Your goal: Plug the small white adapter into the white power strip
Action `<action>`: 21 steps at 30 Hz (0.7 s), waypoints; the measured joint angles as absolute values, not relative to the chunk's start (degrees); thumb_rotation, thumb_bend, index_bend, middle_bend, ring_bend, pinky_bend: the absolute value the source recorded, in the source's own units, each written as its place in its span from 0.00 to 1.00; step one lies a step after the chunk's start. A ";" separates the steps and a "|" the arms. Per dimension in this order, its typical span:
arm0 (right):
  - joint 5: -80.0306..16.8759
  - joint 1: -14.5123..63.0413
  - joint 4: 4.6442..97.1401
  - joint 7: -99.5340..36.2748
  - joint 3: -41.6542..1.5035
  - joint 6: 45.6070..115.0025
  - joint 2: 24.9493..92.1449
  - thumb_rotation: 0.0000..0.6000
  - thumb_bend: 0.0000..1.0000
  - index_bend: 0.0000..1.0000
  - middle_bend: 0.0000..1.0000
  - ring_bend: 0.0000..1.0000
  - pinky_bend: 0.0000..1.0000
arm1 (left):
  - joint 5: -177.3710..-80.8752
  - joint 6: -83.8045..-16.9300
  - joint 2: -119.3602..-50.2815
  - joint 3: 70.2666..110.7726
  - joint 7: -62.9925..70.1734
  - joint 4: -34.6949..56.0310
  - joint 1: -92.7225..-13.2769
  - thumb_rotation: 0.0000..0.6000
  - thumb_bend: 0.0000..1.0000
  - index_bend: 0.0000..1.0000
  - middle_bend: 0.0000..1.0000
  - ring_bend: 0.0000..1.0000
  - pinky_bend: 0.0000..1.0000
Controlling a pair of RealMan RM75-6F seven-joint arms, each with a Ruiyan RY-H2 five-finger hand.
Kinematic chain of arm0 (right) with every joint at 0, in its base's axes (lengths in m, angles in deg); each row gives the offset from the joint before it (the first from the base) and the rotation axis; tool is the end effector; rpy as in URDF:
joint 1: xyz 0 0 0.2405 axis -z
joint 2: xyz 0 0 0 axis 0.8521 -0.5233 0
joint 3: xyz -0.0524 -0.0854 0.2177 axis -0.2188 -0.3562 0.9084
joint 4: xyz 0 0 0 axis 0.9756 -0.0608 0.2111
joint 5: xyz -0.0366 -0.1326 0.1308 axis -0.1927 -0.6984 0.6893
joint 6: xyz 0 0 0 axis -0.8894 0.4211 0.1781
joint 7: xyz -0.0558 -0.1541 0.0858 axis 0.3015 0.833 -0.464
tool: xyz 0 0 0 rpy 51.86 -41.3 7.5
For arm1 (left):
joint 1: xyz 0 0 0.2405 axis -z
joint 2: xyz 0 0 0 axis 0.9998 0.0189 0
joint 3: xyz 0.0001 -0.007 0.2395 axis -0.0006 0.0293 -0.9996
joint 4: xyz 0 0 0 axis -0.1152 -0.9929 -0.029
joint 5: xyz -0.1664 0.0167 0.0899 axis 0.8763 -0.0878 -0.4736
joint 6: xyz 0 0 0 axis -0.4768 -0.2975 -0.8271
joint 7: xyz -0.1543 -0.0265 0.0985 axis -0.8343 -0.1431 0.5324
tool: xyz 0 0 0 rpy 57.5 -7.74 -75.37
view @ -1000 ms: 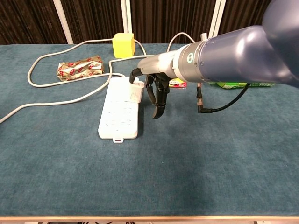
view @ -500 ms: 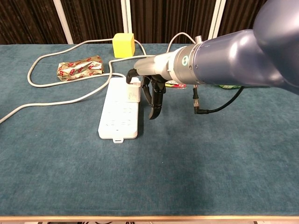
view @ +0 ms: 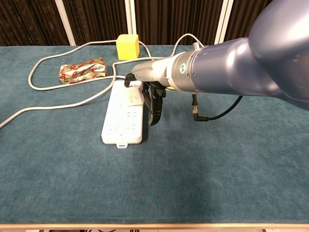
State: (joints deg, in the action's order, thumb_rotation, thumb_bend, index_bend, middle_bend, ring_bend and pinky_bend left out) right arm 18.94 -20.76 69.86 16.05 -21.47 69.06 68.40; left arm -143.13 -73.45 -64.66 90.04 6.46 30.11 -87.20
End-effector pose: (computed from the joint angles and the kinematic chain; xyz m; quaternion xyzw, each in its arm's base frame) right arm 0.0118 -0.3572 -0.0802 0.8339 -0.3639 0.2288 0.3462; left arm -0.3222 0.2136 0.2125 -0.5116 -0.3834 -0.3520 0.6836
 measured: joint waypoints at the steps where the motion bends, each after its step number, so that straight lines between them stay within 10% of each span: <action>1: 19.12 -20.89 69.64 16.20 -21.54 69.08 68.63 1.00 0.21 0.45 0.53 0.55 0.39 | -143.13 -73.51 -64.63 90.05 6.40 30.12 -87.23 1.00 0.08 0.18 0.00 0.00 0.00; 21: 20.51 -20.63 68.61 16.77 -22.52 68.90 68.73 1.00 0.21 0.60 0.55 0.57 0.39 | -143.00 -73.69 -64.69 90.15 6.53 30.06 -87.30 1.00 0.08 0.18 0.00 0.00 0.00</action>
State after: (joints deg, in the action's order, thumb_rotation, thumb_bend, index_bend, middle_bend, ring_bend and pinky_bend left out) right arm 20.51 -20.63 68.61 16.77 -22.52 68.90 68.73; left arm -143.00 -73.69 -64.69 90.15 6.53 30.06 -87.30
